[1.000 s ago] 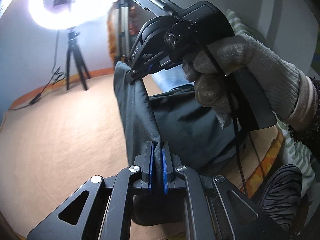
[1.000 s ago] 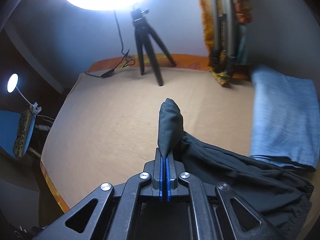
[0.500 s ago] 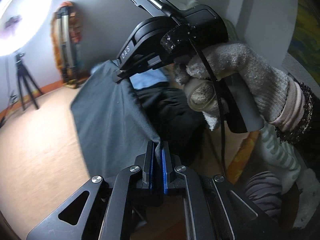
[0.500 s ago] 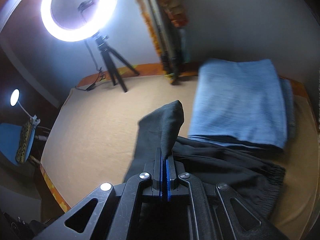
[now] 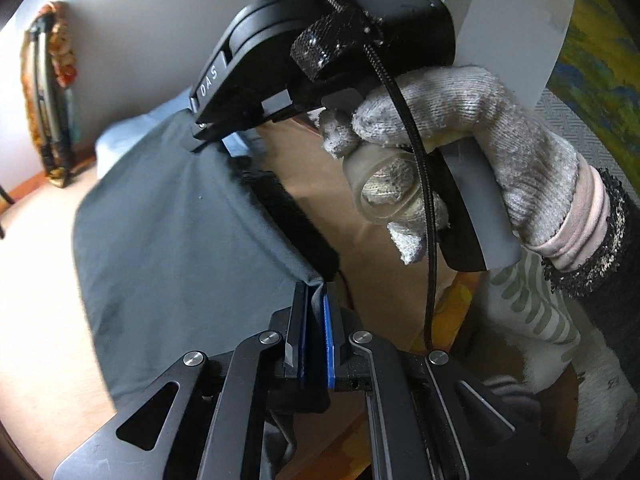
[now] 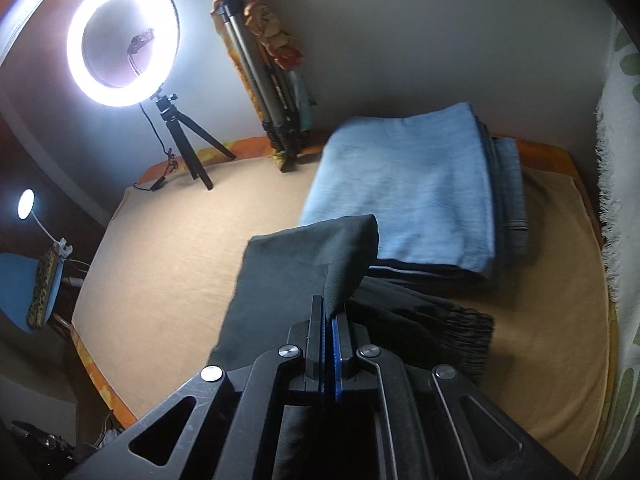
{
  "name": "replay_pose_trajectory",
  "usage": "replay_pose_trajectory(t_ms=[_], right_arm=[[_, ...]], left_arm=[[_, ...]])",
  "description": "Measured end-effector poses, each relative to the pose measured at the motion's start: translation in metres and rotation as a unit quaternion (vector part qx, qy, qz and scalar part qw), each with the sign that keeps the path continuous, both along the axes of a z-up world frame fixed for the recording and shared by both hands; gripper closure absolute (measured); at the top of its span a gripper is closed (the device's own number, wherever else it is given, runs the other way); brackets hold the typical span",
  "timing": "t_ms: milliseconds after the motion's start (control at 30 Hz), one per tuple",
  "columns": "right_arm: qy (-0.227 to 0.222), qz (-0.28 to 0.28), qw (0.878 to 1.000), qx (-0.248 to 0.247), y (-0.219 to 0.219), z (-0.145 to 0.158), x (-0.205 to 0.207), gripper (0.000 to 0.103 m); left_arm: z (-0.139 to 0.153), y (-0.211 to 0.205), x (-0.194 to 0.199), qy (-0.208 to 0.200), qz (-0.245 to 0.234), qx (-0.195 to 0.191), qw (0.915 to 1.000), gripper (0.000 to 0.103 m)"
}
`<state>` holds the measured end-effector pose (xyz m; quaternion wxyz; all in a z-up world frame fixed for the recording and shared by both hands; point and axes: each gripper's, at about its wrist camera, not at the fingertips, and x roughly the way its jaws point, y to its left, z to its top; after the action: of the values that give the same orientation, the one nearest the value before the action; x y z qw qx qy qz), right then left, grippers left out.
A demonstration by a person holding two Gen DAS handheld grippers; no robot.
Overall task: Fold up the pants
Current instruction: 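Fold the held leg over toward the cuffs with the right tool while the left tool holds, then open both tools and release the folded dark trousers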
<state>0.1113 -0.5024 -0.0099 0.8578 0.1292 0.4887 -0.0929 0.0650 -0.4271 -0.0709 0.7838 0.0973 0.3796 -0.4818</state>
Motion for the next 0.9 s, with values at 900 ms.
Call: replay_pose_trajectory(t_ms=[900], right_arm=[[0.021, -0.047, 0.999, -0.008, -0.08, -0.057, -0.027, 0.086]], left_arm=[[-0.001, -0.005, 0.023, 0.003, 0.016, 0.023, 0.9996, 0.099]])
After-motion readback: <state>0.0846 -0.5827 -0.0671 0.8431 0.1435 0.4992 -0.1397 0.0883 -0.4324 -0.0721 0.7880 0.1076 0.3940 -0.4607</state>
